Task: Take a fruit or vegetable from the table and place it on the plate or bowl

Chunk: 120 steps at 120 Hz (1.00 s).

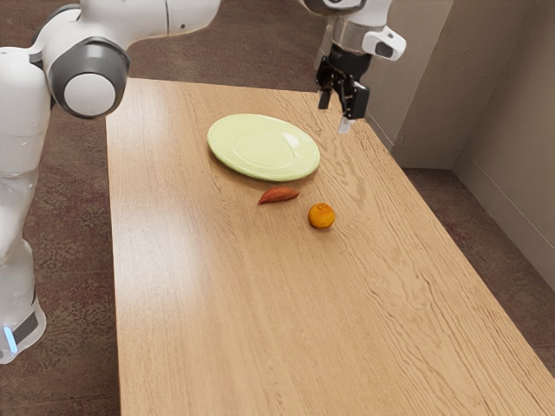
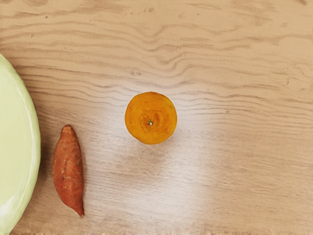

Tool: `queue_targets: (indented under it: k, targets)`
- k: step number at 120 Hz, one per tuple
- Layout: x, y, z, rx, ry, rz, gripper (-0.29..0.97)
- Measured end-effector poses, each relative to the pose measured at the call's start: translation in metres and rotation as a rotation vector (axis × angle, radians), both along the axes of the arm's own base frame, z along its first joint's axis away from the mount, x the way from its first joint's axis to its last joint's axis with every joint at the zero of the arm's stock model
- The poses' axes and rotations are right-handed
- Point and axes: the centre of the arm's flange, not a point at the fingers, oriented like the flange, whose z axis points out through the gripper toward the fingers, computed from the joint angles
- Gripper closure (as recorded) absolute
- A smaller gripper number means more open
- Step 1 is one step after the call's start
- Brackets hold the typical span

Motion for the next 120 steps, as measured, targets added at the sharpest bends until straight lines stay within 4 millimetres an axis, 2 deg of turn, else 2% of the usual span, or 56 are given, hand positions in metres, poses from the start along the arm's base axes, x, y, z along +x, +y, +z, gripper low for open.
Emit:
queue_targets:
  k: [19,25,49,59,70,87,95,110,120]
  targets:
    - [-0.006,-0.004,0.007,0.013,0.014,-0.003,0.00]
    - [-0.009,0.002,0.011,0.011,0.012,0.007,0.00]
    - [-0.012,0.003,0.010,0.005,0.028,0.013,0.00]
    - [-0.016,0.027,0.008,-0.058,0.047,0.054,0.00]
    - [-0.012,0.028,-0.007,-0.077,0.087,0.046,0.00]
    - [-0.003,0.016,-0.058,-0.097,0.190,-0.002,0.00]
    - [0.000,0.012,-0.075,-0.102,0.216,-0.022,0.00]
    - [0.004,0.011,-0.094,-0.107,0.228,-0.046,0.00]
    - [0.007,0.010,-0.098,-0.106,0.217,-0.060,0.00]
